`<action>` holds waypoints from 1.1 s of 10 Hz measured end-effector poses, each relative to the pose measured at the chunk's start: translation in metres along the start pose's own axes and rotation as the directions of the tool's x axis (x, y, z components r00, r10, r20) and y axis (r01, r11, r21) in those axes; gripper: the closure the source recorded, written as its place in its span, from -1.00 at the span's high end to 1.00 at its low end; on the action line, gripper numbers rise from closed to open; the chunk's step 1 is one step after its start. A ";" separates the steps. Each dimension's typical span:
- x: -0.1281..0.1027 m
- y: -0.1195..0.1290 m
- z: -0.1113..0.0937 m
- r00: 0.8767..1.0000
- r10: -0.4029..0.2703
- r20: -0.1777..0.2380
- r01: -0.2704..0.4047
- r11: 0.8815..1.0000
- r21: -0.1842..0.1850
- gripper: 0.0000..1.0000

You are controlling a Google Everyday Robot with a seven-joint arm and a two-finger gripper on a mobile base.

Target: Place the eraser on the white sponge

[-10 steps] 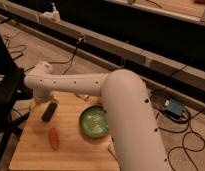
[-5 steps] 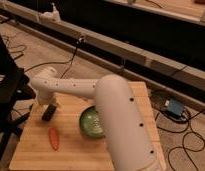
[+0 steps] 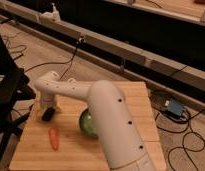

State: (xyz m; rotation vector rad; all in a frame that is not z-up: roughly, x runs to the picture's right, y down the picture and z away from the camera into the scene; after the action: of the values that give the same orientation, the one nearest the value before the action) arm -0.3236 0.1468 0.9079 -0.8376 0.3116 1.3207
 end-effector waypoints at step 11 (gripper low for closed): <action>-0.003 -0.025 -0.087 0.985 -0.111 0.129 0.093 0.986 0.139 -1.00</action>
State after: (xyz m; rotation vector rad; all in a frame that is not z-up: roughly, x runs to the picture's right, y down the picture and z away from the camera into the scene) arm -0.2797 0.0839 0.8598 -0.6400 0.2422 1.2405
